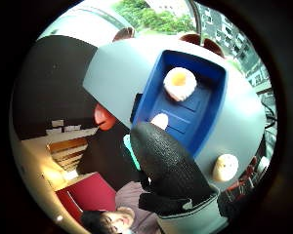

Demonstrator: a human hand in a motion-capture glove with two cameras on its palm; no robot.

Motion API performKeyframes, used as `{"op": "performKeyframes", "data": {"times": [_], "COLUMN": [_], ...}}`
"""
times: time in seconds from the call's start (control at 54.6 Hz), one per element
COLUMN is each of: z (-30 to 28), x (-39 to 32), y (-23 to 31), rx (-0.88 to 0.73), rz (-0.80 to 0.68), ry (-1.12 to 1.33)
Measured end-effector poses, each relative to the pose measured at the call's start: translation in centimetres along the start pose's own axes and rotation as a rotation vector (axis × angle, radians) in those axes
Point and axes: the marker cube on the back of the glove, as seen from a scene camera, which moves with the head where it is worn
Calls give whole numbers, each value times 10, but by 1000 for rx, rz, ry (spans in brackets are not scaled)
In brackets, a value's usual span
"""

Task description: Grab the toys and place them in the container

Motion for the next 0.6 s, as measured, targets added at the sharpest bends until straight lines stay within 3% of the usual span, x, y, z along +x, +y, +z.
{"op": "performKeyframes", "data": {"times": [0.037,0.11,0.183,0.275,0.604], "z": [-4,-9,-9,6,129], "x": [13,48,68,98,131], "y": [13,37,59,84,164], "rx": [1,6,8,-13,-145], "rz": [-23,131,122,238,160], "ry": [-3,-27,-54,-22,-49]}}
